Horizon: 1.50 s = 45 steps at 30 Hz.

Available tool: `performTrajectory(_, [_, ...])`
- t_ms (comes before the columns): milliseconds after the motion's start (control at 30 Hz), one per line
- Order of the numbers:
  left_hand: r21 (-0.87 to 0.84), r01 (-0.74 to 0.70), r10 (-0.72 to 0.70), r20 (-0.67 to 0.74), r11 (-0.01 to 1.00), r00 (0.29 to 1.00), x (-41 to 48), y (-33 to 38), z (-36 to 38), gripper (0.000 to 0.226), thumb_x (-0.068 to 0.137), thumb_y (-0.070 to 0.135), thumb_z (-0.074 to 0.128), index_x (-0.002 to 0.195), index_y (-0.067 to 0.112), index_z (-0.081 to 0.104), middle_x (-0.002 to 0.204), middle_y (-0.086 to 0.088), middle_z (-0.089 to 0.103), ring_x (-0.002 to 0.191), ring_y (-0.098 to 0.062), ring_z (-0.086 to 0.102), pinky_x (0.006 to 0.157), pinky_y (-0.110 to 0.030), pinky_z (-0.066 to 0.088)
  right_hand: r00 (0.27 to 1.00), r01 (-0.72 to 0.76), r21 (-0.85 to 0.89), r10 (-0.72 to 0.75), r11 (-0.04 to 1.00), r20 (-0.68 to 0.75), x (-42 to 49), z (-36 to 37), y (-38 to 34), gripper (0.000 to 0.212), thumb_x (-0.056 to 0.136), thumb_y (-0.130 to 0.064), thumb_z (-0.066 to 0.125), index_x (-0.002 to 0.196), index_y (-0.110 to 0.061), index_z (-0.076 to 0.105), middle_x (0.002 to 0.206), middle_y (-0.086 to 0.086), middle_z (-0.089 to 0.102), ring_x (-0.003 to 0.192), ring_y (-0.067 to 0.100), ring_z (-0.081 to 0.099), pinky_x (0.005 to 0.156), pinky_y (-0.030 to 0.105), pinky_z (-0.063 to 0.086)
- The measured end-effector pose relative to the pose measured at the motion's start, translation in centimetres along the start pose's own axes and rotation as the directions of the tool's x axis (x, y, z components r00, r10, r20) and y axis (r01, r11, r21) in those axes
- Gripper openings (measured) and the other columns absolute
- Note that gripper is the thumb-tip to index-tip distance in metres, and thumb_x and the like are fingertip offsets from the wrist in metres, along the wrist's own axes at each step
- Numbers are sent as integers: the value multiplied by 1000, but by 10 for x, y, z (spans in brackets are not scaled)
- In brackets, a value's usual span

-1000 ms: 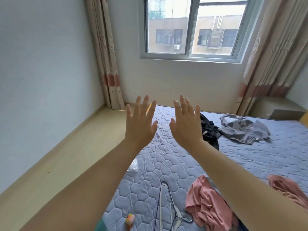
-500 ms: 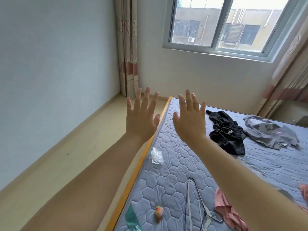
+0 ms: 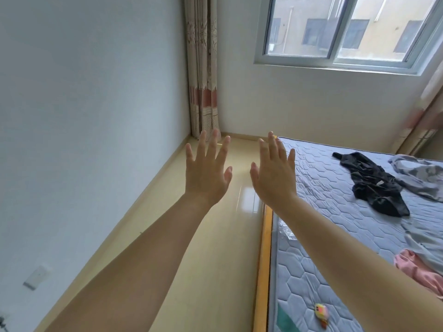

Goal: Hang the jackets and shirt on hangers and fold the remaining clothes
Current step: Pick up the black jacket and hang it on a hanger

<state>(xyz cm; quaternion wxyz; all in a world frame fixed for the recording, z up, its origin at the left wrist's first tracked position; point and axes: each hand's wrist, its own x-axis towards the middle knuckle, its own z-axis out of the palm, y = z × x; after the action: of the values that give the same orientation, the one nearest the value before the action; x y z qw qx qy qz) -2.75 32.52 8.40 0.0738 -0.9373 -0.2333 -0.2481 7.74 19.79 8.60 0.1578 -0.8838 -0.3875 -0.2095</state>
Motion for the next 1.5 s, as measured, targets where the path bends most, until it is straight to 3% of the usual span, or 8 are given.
performTrajectory(300, [-78,-64,63,-11,995,998,63,-68,41,67,96,42,36,153,23,6,161,-7,-1,148,-29,-3,114,-57,4,998,-55,-29,54,998,-40,79,57,-38,60,95,-30,43,149,-10,25,159,13,13,145,30,15,116,51,9])
performTrajectory(467, [-67,-105,103,-34,992,994,141,-99,92,67,95,41,33,153,23,7,161,-7,2,148,-29,0,114,-58,5,995,-71,-30,69,997,-68,150,113,-34,60,93,-29,45,147,-9,29,157,15,19,144,32,21,114,53,14])
performTrajectory(600, [-45,-161,160,-17,986,987,231,-105,153,69,90,43,28,153,22,7,160,-8,5,147,-31,4,113,-59,9,987,-144,-41,141,989,-79,233,167,1,59,94,-28,44,147,-9,28,157,14,17,144,31,19,115,51,10])
performTrajectory(767, [-83,-229,230,0,970,973,352,-106,223,69,93,40,43,153,20,14,160,-10,9,147,-32,6,112,-61,11,979,-203,-87,199,975,-52,340,227,49,58,94,-28,45,146,-7,29,156,16,20,143,32,22,114,52,13])
performTrajectory(1000, [-154,-307,322,81,939,943,485,-91,325,69,96,41,39,153,23,6,161,-6,-3,147,-29,-6,114,-58,3,965,-262,-97,261,960,-26,453,310,114,56,92,-25,50,143,-6,35,154,17,26,142,33,25,113,55,15])
performTrajectory(1233, [-187,-446,467,90,875,880,662,-57,451,71,97,46,36,153,26,-3,160,-4,-11,147,-27,-12,114,-56,-3,912,-409,-174,409,896,-36,583,400,211,57,93,-25,52,144,-6,34,154,17,24,142,33,23,113,56,14])
performTrajectory(1500, [-378,-605,697,179,701,695,804,52,554,70,98,44,37,153,27,-3,160,-1,-13,147,-24,-14,115,-52,-7,733,-638,-276,677,719,67,661,451,338,61,98,-29,41,150,-9,17,159,13,6,146,28,9,115,52,5])
